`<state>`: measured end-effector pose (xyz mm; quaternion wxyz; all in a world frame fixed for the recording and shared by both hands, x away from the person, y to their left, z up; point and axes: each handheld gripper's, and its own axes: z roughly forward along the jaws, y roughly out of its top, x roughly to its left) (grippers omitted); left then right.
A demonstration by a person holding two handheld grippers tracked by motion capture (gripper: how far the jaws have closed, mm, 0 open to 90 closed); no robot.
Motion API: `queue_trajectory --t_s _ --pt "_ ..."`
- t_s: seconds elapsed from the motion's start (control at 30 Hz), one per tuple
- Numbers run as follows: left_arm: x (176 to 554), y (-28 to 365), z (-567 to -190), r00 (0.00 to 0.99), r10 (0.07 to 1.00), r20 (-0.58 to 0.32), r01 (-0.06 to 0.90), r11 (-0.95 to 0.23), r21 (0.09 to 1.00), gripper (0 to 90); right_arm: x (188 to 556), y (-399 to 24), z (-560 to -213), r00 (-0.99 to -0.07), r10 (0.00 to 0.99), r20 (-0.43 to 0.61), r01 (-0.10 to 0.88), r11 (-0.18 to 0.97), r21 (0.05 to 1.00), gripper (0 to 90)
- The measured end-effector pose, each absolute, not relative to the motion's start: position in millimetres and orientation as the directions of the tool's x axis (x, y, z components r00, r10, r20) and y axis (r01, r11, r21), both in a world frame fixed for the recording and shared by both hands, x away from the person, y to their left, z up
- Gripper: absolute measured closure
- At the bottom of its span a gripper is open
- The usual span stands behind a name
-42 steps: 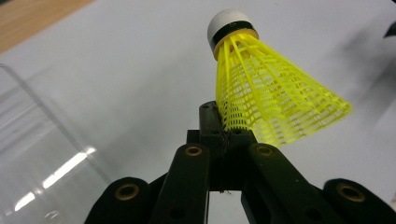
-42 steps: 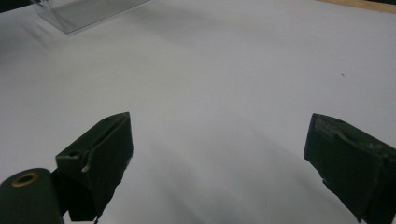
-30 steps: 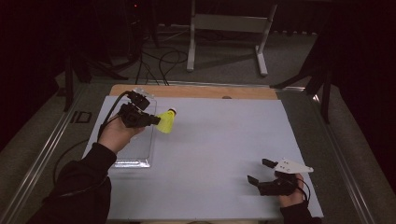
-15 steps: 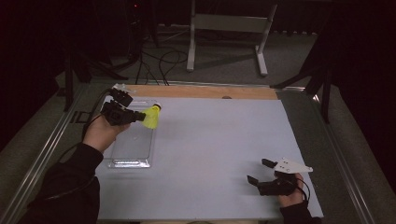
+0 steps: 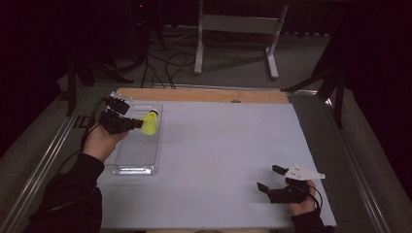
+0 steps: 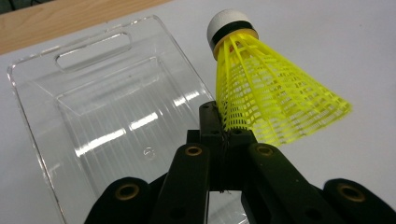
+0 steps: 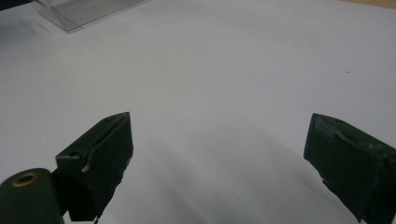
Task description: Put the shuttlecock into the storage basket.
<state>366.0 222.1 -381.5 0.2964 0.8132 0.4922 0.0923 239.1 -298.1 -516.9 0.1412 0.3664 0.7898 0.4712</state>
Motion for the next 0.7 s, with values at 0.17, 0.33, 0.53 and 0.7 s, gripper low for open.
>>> queue_trajectory --t_s 0.17,0.33,0.53,0.7 --pt "368.0 222.1 -390.4 0.484 0.864 -0.141 0.756 -0.332 0.564 90.0 239.0 -297.9 -516.8 -0.692 0.711 0.121 0.445 0.289 0.847 8.4" --pt "371.9 224.5 -403.8 0.461 0.873 -0.159 0.78 -0.312 0.542 90.0 239.2 -298.2 -517.1 -0.691 0.712 0.124 0.448 0.288 0.846 8.4" --pt "375.9 225.0 -416.1 0.433 0.887 -0.159 0.798 -0.295 0.526 90.0 239.4 -298.0 -517.3 -0.693 0.711 0.122 0.448 0.292 0.845 8.4" --pt "378.3 224.9 -422.7 0.423 0.89 -0.168 0.81 -0.289 0.511 90.0 239.5 -298.4 -517.3 -0.693 0.71 0.122 0.448 0.292 0.845 8.4"
